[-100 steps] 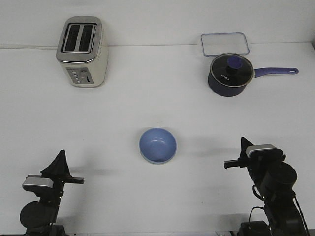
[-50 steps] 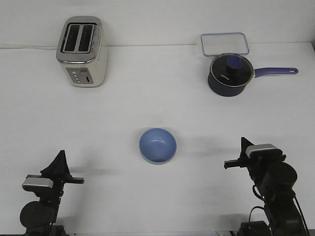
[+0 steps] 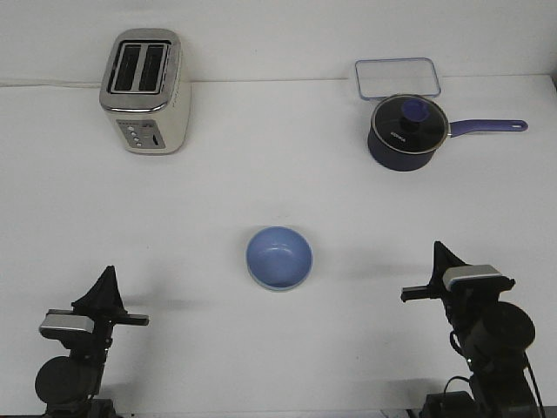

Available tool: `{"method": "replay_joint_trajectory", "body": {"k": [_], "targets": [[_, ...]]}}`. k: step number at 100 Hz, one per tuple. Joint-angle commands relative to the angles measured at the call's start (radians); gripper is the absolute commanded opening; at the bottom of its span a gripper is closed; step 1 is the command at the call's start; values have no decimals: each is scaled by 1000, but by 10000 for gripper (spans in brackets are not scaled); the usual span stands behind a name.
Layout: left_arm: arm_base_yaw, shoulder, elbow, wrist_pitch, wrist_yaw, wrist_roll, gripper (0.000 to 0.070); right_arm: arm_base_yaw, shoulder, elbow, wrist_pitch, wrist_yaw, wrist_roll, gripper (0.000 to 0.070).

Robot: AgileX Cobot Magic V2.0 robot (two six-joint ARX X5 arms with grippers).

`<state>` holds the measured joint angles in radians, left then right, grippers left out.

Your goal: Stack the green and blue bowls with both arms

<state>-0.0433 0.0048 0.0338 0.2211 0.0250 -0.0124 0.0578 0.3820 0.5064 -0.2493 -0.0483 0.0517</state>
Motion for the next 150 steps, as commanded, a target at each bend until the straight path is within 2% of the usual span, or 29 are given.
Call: {"method": "replay_joint_trajectory", "body": {"k": [1,19,46,77,150], "targets": [[0,-1,-20,11,-3,11,12,0,-40,-45,64,4,-4,0],[0,-1,-20,11,-3,11,12,0,-203,-224,252,4,-4,0],[0,-1,-20,11,-3,11,12,0,-384,-396,274,4,0,0],[0,-1,-20,11,-3,11,12,-3,-381,-494,415,20,0,0],[0,-1,-20,11,-3,11,12,-8,-381,-494,414,29,0,0]]}}
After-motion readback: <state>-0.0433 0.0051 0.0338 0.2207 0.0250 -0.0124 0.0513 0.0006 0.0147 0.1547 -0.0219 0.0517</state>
